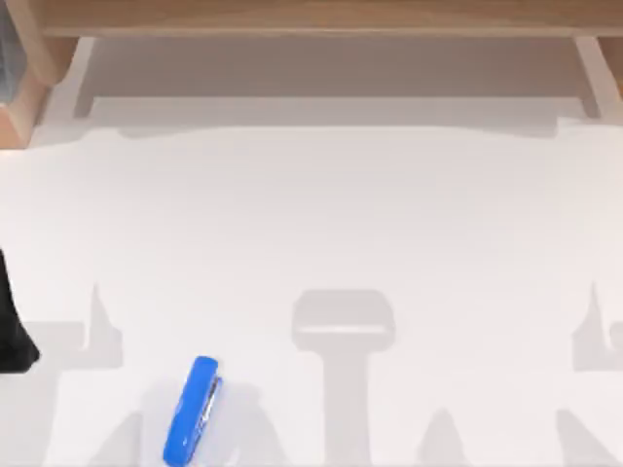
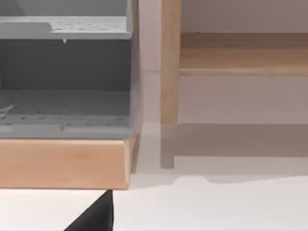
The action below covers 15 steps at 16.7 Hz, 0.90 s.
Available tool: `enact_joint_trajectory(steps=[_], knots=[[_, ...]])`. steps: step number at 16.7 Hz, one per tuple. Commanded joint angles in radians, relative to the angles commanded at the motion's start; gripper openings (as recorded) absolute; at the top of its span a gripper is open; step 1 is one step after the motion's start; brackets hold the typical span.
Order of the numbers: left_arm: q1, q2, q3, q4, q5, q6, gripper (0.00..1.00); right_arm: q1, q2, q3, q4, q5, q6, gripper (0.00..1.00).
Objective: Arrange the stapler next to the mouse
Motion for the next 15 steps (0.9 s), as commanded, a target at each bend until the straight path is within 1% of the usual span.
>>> enact_joint_trajectory(steps=[3,7,10,15], knots=[[-0.007,0.012,0.01,-0.009,0.0,-0.004,1.0,0.0,0.0,0.0,0.0,0.0,0.0,1.0],[-0.086,0.161,0.118,-0.11,0.0,-0.052,1.0,0.0,0.0,0.0,0.0,0.0,0.0,1.0],[-0.184,0.381,0.252,-0.238,-0.002,-0.11,1.0,0.0,0.0,0.0,0.0,0.0,0.0,1.0],[-0.376,0.879,0.507,-0.497,-0.008,-0.22,1.0,0.0,0.0,0.0,0.0,0.0,0.0,1.0]])
